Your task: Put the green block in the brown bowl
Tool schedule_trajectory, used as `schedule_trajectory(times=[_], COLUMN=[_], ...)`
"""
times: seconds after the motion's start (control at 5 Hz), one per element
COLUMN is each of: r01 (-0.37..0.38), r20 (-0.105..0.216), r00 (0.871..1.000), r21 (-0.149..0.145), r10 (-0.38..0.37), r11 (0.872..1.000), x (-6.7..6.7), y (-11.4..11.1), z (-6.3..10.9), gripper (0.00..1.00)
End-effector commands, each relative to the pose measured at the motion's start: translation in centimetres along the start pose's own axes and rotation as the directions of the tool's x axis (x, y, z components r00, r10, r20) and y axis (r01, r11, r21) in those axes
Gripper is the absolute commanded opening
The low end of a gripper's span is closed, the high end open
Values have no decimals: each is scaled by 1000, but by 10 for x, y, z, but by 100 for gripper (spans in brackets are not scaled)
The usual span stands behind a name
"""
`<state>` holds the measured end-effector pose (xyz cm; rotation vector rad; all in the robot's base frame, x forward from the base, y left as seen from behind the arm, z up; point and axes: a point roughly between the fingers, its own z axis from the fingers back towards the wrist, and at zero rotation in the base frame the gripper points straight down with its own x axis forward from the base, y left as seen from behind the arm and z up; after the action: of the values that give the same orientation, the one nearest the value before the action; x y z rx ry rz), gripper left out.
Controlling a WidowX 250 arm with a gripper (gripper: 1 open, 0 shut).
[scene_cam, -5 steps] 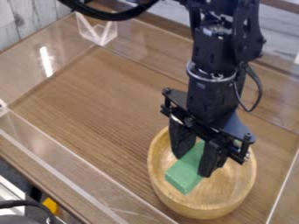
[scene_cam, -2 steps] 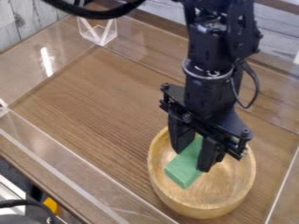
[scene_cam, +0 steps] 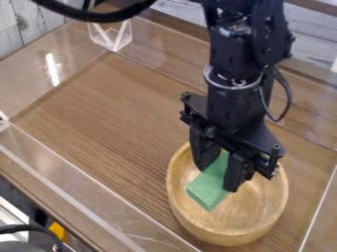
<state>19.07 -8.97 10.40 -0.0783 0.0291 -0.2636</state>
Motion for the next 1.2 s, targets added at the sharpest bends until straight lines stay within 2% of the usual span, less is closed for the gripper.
schedule_trajectory(times=[0.0, 1.0], r01=[-2, -45], r20=[29, 2], r00=[1000, 999], r21=[-5, -9], r10=[2, 45], r11=[1000, 999], x=[3, 5], y=[-2, 0], z=[4, -14], gripper=[0, 0])
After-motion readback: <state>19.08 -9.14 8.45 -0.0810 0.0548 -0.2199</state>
